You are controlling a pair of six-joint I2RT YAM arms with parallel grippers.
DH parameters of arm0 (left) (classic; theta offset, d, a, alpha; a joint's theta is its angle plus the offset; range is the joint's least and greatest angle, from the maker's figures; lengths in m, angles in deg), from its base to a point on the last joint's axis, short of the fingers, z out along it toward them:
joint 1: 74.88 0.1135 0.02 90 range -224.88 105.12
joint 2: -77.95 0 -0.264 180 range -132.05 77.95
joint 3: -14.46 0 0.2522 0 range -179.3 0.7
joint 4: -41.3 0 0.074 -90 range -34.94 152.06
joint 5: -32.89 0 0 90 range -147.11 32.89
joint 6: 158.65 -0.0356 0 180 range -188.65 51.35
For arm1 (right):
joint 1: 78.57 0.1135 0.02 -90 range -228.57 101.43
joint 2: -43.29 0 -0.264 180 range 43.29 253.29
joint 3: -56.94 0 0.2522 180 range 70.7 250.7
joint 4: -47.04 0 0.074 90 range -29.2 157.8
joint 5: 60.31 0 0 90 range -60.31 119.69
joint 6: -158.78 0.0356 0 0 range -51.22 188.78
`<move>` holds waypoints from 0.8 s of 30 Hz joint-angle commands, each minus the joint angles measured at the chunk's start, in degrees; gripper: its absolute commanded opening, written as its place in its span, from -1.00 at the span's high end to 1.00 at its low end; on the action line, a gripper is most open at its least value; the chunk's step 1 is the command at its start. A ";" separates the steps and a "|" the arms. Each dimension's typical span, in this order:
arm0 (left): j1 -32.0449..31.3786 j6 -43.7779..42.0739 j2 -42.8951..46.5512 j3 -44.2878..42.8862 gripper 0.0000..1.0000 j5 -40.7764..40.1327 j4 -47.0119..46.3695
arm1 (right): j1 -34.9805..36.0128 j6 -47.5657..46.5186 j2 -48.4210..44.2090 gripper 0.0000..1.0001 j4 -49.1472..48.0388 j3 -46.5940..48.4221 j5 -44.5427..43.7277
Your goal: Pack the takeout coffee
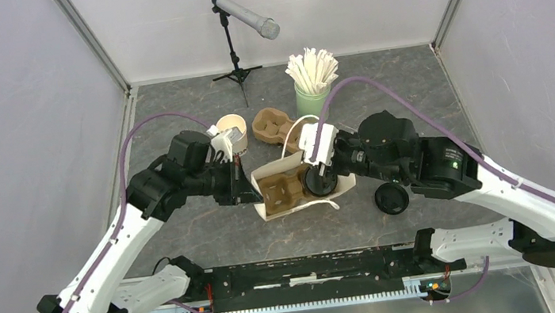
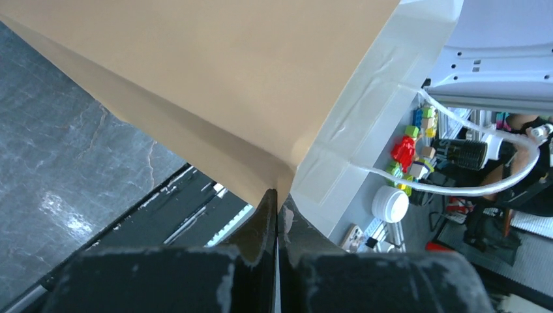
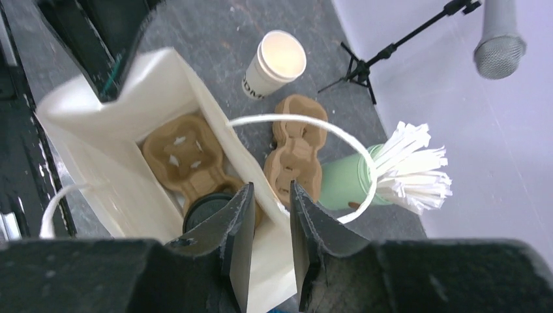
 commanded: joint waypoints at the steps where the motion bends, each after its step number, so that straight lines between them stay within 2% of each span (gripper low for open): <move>1: 0.30 4.26 -2.45 -4.45 0.95 -1.42 5.66 | -0.15 2.84 -1.06 0.35 -5.04 3.93 1.46; 9: 0.65 4.83 -5.90 -7.92 0.93 -4.60 11.53 | -0.15 5.54 -2.54 0.32 -8.58 0.42 -4.68; 16: 0.83 4.11 -12.12 -17.99 0.87 -8.02 20.55 | -0.14 6.46 -4.47 0.29 -11.32 -2.18 -8.56; 24: 1.09 4.19 -15.03 -21.90 0.74 -9.69 21.44 | -0.14 8.36 -4.96 0.27 -12.95 -4.46 -12.14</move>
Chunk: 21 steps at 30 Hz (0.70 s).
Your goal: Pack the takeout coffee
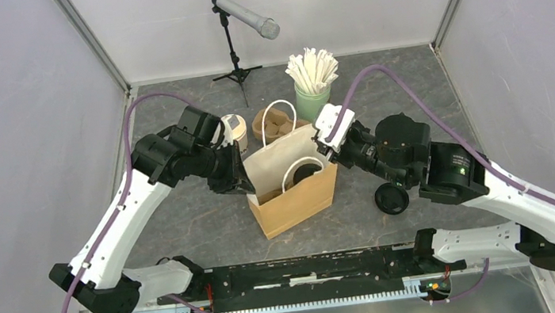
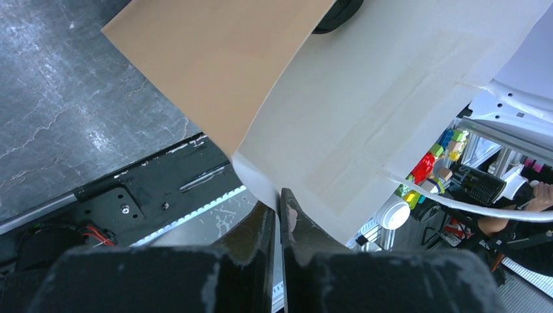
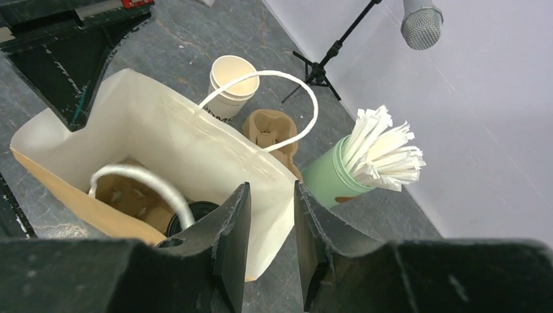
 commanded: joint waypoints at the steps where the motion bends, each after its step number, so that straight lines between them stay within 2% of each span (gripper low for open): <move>1: 0.51 0.95 -0.78 -3.43 0.73 -1.37 1.60 | -0.14 2.42 -1.30 0.26 -3.42 -1.36 -3.94; 3: 0.59 1.05 -1.22 -3.90 0.67 -1.88 1.69 | -0.14 3.29 -1.36 0.22 -3.57 -1.66 -5.39; 6: 0.64 1.10 -1.64 -5.04 0.56 -2.46 1.65 | -0.11 5.97 -1.22 0.00 -4.01 -2.41 -8.35; 9: 0.70 0.74 -1.72 -5.92 0.49 -3.36 1.59 | -0.15 9.12 -0.56 -0.08 -4.33 -3.62 -9.80; 12: 0.77 0.12 -1.65 -6.62 0.28 -4.84 1.49 | -0.23 13.84 1.87 -0.17 -3.80 -3.02 -13.18; 15: 0.86 -0.77 -0.94 -7.99 0.04 -6.26 0.65 | -1.12 17.03 4.61 -0.37 -4.07 -1.52 -17.53; 18: 0.85 -2.39 0.20 -8.82 -0.14 -7.22 -1.23 | -4.57 20.28 8.35 -0.41 -5.03 1.30 -18.20; 21: 0.85 -4.52 0.83 -10.00 -0.32 -7.41 -2.56 | -10.80 22.26 13.49 -0.41 -3.95 6.54 -14.85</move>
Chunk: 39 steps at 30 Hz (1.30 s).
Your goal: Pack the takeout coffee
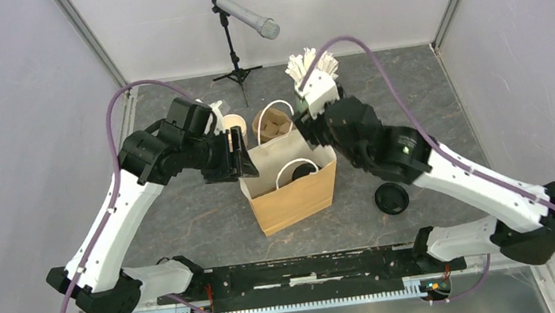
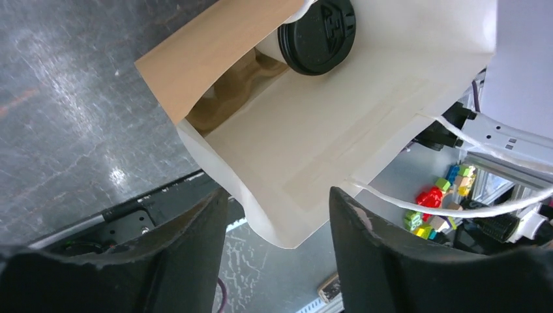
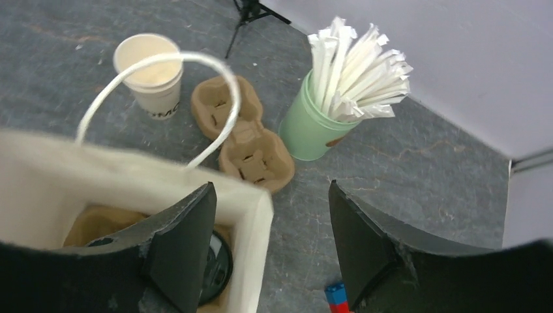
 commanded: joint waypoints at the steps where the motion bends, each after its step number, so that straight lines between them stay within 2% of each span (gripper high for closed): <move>1: 0.23 -4.64 2.55 -3.57 -0.53 -1.92 -4.09 | -7.89 5.88 6.04 -0.41 -1.40 8.92 0.58; 2: 0.24 -5.41 3.13 -3.61 -0.91 -2.18 -4.96 | -9.97 6.02 7.40 -0.41 -1.35 10.37 1.65; 3: 0.19 -6.12 3.66 -3.56 -0.99 -2.42 -5.97 | -12.09 5.98 8.41 -0.41 -1.74 11.35 3.51; 9: 0.23 -8.00 7.09 -1.31 -1.00 -3.71 -13.01 | -22.68 5.34 16.27 -0.26 -3.39 16.08 15.00; 12: 0.24 -8.81 9.46 1.82 -1.00 -3.15 -17.03 | -25.94 4.43 22.04 -0.17 -0.93 20.66 18.64; 16: 0.20 -9.43 11.41 3.28 -1.00 -3.47 -16.60 | -28.51 1.92 28.07 -0.11 0.70 24.61 21.21; 20: 0.24 -9.03 13.22 3.63 -1.00 -7.89 -14.18 | -31.41 0.96 33.83 -0.05 3.26 30.55 25.59; 23: 0.24 -8.12 13.92 2.81 -1.00 -9.55 -13.18 | -32.09 -1.61 36.08 -0.06 2.12 32.69 29.59; 27: 0.19 -8.11 15.36 3.08 -1.00 -11.97 -12.87 | -32.50 -5.48 38.02 -0.07 -1.01 31.52 29.84; 34: 0.24 -8.32 14.51 2.23 -1.00 -10.61 -11.61 | -33.04 -7.56 41.15 -0.04 -3.75 31.84 38.18; 39: 0.24 -8.59 14.06 2.15 -1.00 -10.43 -11.51 | -33.04 -7.20 42.23 0.00 -5.64 31.04 38.01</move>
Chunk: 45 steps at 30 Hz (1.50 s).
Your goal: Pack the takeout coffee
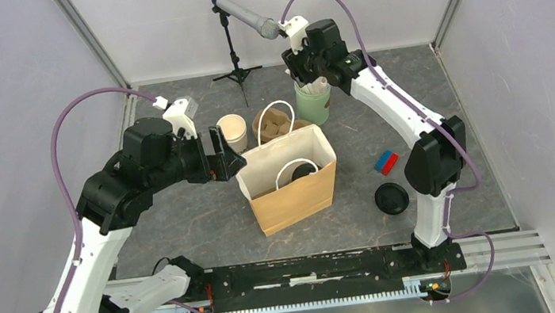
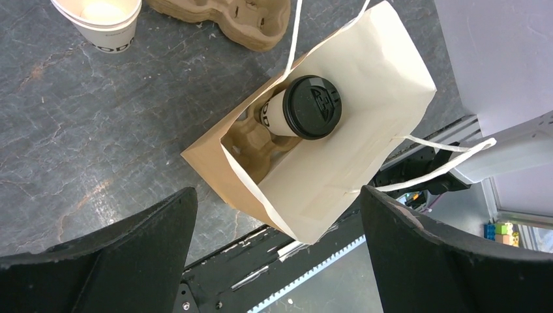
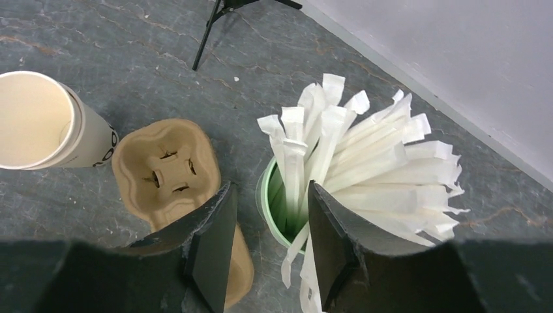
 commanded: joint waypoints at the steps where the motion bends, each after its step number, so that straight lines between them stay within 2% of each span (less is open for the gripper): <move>1: 0.20 -2.14 -0.18 -1.47 -1.00 -0.40 -0.08 | -0.17 -0.97 0.51 0.01 -5.01 0.47 1.89; 9: 0.22 -3.01 -0.05 -1.10 -1.00 -0.48 0.50 | -0.16 -1.76 3.65 0.08 -6.46 1.79 -0.19; 15: 0.20 -3.29 0.20 -1.60 -1.00 -1.09 1.28 | -0.17 -1.93 4.33 0.21 -7.41 0.74 -0.25; 22: 0.24 -3.34 0.05 -1.39 -1.00 -1.17 1.47 | -0.22 -2.80 3.50 0.82 -8.67 0.81 -1.36; 25: 0.24 -3.10 -0.20 -1.25 -1.00 -0.97 1.47 | -0.17 -2.81 2.39 1.00 -9.01 0.05 -3.16; 36: 0.24 -3.30 -0.37 -0.12 -1.00 -1.09 1.23 | -0.19 -3.34 -4.31 1.00 -6.69 -2.61 -3.73; 41: 0.24 -2.94 0.34 1.51 -1.00 -1.01 -0.09 | -0.17 -3.86 -9.26 1.00 -9.20 -7.43 -3.84; 45: 0.24 -2.85 0.03 1.61 -1.00 -0.54 -0.37 | -0.52 -3.58 -8.35 0.44 -10.02 -7.75 -2.53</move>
